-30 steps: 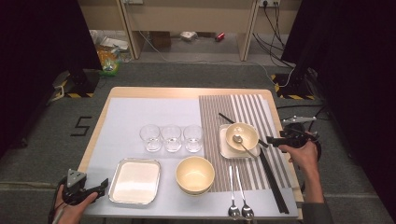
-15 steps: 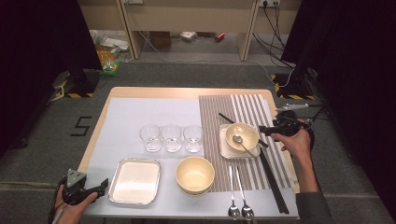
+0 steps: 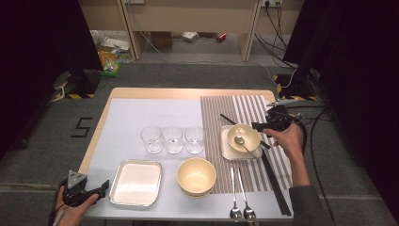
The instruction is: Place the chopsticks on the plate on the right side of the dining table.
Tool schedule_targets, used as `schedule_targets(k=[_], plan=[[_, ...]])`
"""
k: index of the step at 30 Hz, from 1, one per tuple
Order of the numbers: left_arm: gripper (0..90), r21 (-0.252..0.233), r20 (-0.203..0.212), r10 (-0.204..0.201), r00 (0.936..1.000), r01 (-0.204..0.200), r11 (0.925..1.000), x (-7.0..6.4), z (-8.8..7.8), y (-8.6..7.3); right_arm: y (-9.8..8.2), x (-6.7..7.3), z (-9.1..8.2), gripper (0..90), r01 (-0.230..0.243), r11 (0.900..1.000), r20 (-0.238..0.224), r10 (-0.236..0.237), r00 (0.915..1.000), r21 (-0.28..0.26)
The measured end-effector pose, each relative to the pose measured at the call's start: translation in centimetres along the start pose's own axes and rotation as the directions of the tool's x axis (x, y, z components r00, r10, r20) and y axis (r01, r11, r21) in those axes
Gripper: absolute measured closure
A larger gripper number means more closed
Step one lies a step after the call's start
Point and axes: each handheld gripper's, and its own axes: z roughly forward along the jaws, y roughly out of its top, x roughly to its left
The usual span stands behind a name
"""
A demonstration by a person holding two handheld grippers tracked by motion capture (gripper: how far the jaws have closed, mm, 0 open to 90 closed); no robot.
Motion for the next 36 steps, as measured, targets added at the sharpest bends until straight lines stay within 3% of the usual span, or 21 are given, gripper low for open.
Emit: schedule_targets(k=[10, 36], plan=[[13.2, 0.002, 0.000, 0.000, 1.0000, 0.000, 1.0000, 0.0, 0.0, 0.0, 1.3, 1.0, 1.3, 30.6, 0.022, 1.000, -0.015, -0.022, 0.9996, 0.011], [13.2, 0.001, 0.000, -0.001, 1.0000, 0.001, 1.0000, 0.0, 0.0, 0.0, 4.1, 3.5, 5.2, 27.6, 0.022, 0.999, -0.055, -0.020, 0.9983, 0.047]])
